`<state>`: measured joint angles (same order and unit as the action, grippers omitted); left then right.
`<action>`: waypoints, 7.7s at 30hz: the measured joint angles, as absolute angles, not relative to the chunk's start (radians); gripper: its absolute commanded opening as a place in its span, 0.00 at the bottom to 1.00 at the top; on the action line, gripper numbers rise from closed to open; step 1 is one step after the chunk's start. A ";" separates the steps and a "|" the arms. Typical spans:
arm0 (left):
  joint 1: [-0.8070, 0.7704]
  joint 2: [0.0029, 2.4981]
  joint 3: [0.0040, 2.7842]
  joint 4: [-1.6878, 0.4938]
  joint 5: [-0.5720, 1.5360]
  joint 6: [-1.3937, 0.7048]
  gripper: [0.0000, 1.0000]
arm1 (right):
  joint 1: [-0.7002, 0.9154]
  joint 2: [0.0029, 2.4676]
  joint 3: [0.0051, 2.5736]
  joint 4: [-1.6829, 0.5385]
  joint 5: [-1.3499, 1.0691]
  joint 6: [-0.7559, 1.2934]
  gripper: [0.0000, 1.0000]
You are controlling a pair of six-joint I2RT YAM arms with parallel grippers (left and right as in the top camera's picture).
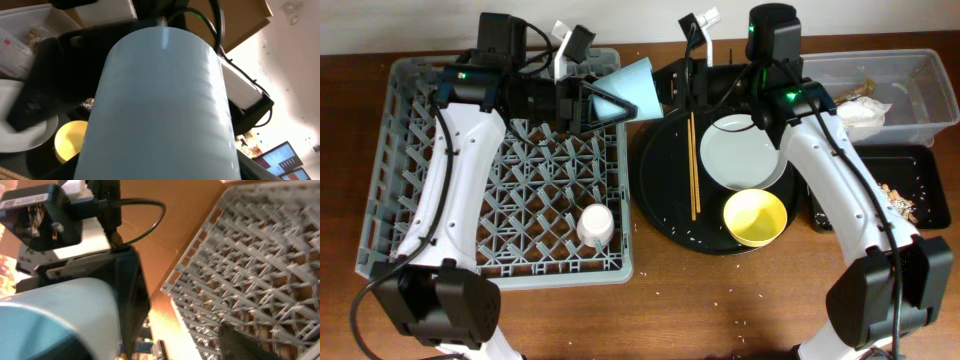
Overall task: Sort waste into correct bins and load items into the dishwasher rack
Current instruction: 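Place the blue cup upside down in the rack with the left gripper, then pick one chopstick from the tray with the left gripper and drop it in the rack, then pick the second chopstick with the left gripper and place it in the rack, then grasp the white plate edge with the left gripper and stand it in the rack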
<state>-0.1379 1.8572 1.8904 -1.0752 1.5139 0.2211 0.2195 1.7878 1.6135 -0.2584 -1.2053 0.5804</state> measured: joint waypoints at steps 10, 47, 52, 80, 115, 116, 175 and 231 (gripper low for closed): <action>-0.255 1.857 1.892 -1.256 0.398 -0.065 0.34 | -0.084 1.792 1.617 -1.055 -0.793 0.166 0.99; -0.683 2.504 2.352 -1.275 -0.043 -0.507 0.69 | -0.083 1.547 1.641 -1.294 -0.181 0.180 0.84; -0.683 2.566 2.352 -1.209 -0.080 -0.538 0.58 | -0.083 1.547 1.641 -1.294 -0.180 0.181 0.84; -0.343 2.323 2.933 -1.691 -0.033 -0.323 0.01 | -0.083 1.547 1.642 -1.294 -0.173 0.180 0.84; -0.773 2.579 2.334 -1.203 0.015 -0.503 0.25 | -0.083 1.547 1.642 -1.299 -0.173 0.181 0.84; -0.773 2.581 2.334 -1.203 0.015 -0.505 0.17 | -0.083 1.547 1.642 -1.298 -0.173 0.181 0.84; -0.639 2.174 1.943 -0.764 0.181 -0.370 0.64 | -0.083 1.547 1.644 -1.253 -0.200 0.183 0.98; -0.359 2.149 2.028 -0.597 -1.187 0.154 0.00 | -0.083 1.547 1.644 -1.253 -0.204 0.183 0.99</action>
